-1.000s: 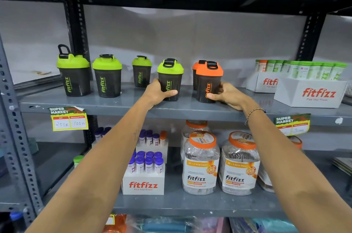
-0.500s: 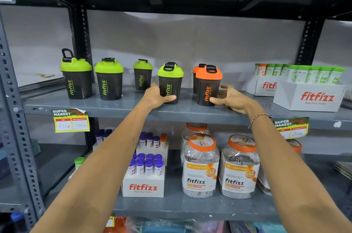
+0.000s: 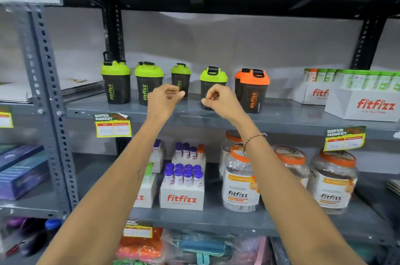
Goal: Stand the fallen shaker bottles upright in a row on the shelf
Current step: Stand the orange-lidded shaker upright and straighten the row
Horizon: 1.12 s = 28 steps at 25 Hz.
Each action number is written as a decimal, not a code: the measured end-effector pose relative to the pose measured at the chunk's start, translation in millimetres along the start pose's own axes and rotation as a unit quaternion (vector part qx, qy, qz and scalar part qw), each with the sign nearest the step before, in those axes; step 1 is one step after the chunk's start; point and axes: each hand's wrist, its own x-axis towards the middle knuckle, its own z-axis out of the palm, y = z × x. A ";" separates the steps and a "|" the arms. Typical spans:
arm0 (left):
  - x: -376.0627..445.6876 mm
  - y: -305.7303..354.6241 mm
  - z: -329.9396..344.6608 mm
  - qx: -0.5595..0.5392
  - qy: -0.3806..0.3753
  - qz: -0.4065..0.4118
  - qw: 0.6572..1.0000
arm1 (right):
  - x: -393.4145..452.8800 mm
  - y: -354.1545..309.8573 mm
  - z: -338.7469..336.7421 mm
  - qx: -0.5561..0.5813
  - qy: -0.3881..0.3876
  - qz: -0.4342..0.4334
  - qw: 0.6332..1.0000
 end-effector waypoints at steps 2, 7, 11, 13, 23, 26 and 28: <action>7.9 -14.8 -34.8 -0.007 0.027 0.024 0.999 | 15.0 -19.4 27.7 0.005 -0.005 0.004 1.000; 51.0 -71.7 -124.4 -0.010 0.110 0.039 0.993 | 49.5 -58.4 94.7 0.058 0.038 0.045 0.997; 86.5 -112.9 -157.0 0.040 0.051 -0.016 0.998 | 68.2 -62.1 128.0 0.063 0.108 0.088 0.988; 101.6 -132.0 -160.7 0.022 -0.018 -0.067 0.997 | 73.9 -59.0 140.2 0.076 0.092 0.120 0.986; 125.6 -164.2 -146.1 -0.049 -0.184 -0.116 0.975 | 87.8 -49.6 164.4 0.126 0.045 0.173 0.976; 126.7 -161.3 -138.5 -0.039 -0.183 -0.121 0.975 | 87.6 -43.7 162.8 0.136 0.047 0.172 0.974; 123.7 -156.3 -131.0 -0.038 -0.181 -0.121 0.975 | 87.0 -40.0 157.9 0.131 0.045 0.170 0.976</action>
